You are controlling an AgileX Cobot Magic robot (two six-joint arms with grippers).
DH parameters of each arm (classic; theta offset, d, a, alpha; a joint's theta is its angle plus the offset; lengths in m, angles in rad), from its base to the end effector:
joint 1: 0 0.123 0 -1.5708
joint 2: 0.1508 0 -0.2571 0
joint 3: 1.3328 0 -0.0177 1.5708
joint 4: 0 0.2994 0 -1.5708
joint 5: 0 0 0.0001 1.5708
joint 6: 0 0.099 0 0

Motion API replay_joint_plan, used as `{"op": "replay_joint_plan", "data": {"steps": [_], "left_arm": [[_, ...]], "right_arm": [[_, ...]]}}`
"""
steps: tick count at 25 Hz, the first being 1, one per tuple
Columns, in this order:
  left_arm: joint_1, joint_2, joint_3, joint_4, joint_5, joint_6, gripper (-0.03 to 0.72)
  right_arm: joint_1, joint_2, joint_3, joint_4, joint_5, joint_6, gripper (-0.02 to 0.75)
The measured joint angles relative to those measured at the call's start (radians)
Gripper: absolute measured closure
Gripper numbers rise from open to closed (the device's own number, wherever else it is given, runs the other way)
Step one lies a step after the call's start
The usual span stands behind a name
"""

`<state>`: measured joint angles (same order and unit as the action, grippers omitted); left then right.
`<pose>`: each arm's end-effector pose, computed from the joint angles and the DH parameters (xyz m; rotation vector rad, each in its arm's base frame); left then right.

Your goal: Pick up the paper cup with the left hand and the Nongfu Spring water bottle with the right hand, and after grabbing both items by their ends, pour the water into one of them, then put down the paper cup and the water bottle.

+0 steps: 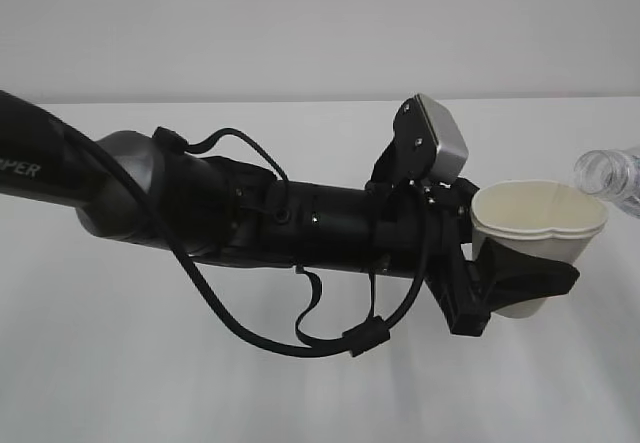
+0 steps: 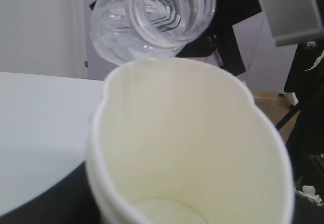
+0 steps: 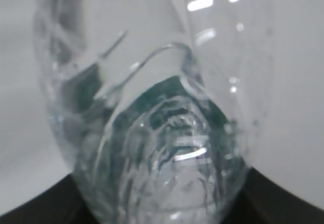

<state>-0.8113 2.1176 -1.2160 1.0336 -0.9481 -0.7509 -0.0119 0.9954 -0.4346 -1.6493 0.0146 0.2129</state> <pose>0.2619 -0.3761 0.1006 1.2689 1.3893 -1.2326 0.2567 -0.0046 0.1914 -1.4115 1.6495 -0.8920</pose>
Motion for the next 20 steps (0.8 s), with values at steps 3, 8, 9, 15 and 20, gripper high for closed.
{"op": "replay_joint_plan", "data": {"steps": [3,8,9,15,20], "left_arm": [[0.0,0.025,0.0,0.009,-0.028,-0.017,0.259],[-0.005,0.036,-0.002,0.018,-0.038,-0.025,0.259],[-0.006,0.036,-0.004,0.018,-0.041,-0.025,0.259],[-0.006,0.036,-0.004,0.02,-0.043,-0.026,0.259],[-0.006,0.036,-0.004,0.028,-0.043,-0.026,0.259]], "right_arm": [[0.0,0.0,0.0,0.0,-0.001,0.0,0.335],[0.0,0.0,0.0,-0.001,-0.002,0.0,0.335],[0.0,0.0,0.0,-0.001,-0.002,0.0,0.335],[0.0,0.0,0.0,-0.045,-0.005,0.0,0.335],[0.0,0.0,0.0,-0.056,-0.005,0.0,0.335]]}}
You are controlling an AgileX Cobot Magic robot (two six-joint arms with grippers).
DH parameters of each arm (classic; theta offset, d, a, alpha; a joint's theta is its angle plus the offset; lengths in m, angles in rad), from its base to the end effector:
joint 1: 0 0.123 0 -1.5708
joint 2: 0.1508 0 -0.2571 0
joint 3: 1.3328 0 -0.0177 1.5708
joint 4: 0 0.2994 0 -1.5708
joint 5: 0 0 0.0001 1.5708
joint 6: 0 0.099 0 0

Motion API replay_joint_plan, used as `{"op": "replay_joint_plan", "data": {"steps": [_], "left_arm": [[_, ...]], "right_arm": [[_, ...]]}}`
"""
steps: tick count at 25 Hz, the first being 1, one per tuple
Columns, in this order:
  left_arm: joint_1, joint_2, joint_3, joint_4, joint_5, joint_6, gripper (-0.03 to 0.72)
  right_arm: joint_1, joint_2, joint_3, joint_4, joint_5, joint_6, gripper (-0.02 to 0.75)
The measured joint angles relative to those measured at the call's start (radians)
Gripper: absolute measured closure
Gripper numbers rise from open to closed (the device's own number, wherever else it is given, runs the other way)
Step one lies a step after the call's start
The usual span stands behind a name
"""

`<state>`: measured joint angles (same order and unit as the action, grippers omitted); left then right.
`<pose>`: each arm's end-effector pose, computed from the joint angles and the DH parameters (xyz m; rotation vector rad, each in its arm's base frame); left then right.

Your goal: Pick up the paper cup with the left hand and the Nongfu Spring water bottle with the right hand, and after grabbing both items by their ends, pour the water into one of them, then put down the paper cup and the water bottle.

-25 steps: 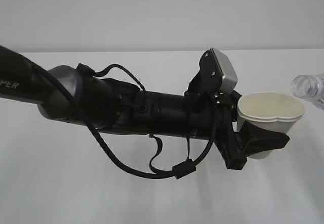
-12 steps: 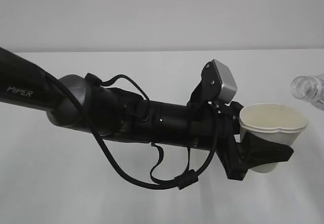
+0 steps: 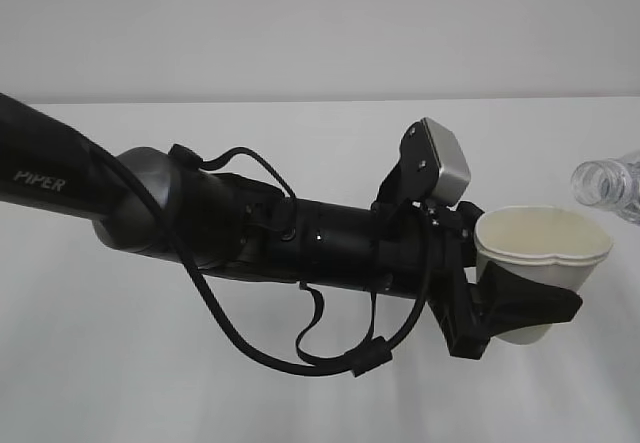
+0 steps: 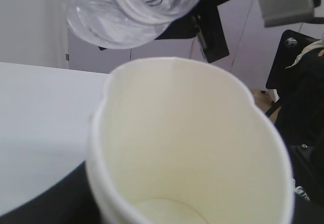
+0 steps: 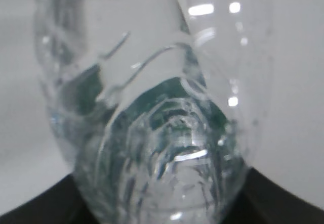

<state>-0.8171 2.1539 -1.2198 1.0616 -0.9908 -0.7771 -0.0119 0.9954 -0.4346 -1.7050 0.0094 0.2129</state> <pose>0.2552 -0.3775 0.0873 1.2930 1.3973 -1.2946 0.2567 -0.0041 0.1914 -1.4652 1.6135 -0.9186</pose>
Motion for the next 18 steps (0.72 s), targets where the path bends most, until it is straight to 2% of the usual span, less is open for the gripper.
{"op": "replay_joint_plan", "data": {"steps": [18], "left_arm": [[-0.006,0.0,0.0,0.013,0.003,-0.007,0.259]], "right_arm": [[0.0,0.0,0.0,-0.051,-0.009,0.0,0.335]]}}
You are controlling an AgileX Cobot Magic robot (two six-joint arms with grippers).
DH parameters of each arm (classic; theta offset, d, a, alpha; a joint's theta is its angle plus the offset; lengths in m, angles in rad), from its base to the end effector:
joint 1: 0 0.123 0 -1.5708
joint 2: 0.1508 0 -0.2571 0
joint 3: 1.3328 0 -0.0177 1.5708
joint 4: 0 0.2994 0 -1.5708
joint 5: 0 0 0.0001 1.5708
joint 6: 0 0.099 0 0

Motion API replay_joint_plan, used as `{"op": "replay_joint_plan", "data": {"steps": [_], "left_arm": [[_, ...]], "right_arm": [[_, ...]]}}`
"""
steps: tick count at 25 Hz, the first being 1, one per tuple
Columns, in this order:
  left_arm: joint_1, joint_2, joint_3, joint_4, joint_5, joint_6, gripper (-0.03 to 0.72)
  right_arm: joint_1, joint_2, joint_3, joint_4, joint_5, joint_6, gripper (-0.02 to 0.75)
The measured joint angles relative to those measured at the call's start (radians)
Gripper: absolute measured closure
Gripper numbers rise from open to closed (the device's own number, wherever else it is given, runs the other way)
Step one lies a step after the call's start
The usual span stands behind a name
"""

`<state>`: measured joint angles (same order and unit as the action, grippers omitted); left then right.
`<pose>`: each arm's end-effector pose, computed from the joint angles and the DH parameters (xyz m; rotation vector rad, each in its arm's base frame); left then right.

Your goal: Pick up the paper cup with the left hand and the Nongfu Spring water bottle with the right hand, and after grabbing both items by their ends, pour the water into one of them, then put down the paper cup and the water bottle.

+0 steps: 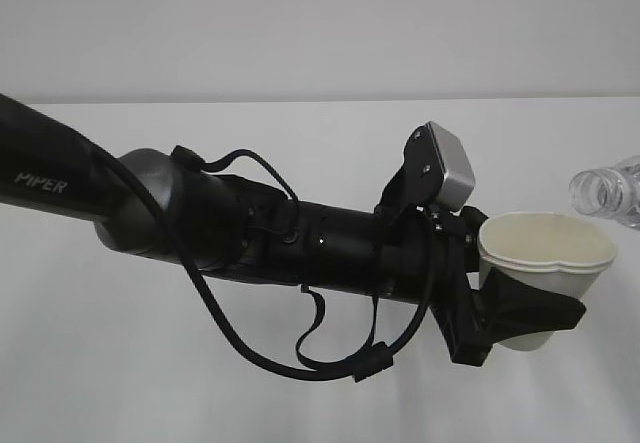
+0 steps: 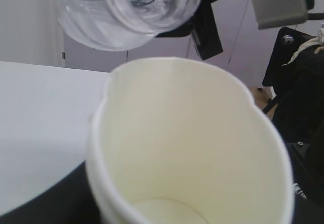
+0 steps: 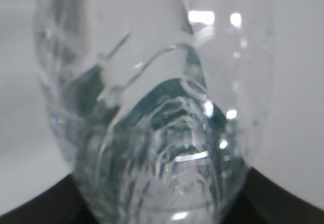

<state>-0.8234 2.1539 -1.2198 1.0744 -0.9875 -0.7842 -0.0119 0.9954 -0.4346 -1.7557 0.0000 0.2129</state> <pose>0.2522 -0.3790 0.0864 1.3100 1.3985 -1.2985 0.2567 -0.0032 0.1913 -1.5156 1.5773 -0.9377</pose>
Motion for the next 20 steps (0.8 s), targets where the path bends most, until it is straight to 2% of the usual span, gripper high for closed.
{"op": "replay_joint_plan", "data": {"steps": [20], "left_arm": [[-0.001,0.0,0.0,0.0,0.0,0.0,0.259]], "right_arm": [[0.0,0.0,0.0,-0.061,0.0,0.0,0.335]]}}
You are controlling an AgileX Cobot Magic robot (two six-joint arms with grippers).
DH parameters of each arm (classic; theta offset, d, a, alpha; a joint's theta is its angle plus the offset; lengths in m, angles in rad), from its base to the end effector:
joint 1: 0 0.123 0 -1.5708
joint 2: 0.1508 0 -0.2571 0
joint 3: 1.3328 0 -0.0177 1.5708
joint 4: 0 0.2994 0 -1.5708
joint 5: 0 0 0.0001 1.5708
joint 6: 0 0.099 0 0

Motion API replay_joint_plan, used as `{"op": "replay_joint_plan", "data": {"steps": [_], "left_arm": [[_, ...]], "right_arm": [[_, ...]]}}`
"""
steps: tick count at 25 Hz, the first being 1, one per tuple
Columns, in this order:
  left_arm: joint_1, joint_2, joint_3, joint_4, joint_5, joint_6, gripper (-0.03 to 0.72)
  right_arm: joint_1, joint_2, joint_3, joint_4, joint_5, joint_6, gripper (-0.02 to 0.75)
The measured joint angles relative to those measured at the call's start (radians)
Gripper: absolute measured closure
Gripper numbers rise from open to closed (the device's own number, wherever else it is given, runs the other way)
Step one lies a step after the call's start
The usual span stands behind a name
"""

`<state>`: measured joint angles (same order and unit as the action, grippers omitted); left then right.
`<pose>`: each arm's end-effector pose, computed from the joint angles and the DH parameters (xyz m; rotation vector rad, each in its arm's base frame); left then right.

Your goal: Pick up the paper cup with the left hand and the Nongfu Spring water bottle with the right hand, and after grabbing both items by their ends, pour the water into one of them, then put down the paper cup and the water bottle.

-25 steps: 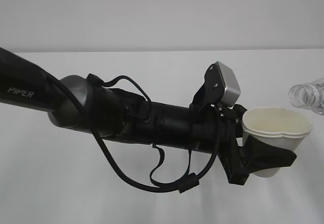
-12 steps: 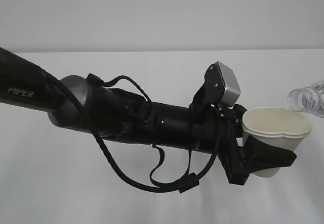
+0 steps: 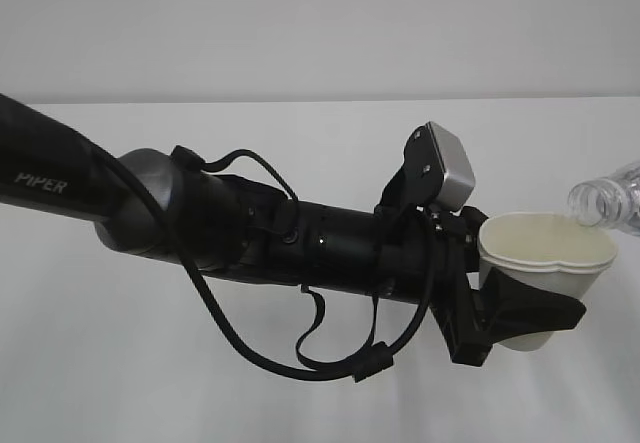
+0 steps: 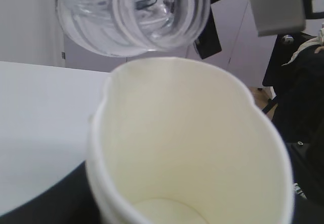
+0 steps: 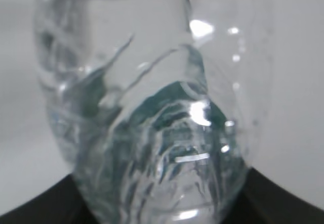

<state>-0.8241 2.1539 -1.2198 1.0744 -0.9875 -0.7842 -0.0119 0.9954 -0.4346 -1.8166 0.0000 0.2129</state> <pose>0.2519 -0.3791 0.0864 1.3105 1.3982 -1.2990 0.2567 -0.0032 0.1913 -1.5713 1.5387 -0.9715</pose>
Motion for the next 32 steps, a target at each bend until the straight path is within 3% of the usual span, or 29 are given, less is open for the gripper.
{"op": "replay_joint_plan", "data": {"steps": [32], "left_arm": [[-0.006,0.0,0.0,0.011,0.002,0.0,0.259]], "right_arm": [[0.0,0.0,0.0,-0.012,0.032,0.0,0.335]]}}
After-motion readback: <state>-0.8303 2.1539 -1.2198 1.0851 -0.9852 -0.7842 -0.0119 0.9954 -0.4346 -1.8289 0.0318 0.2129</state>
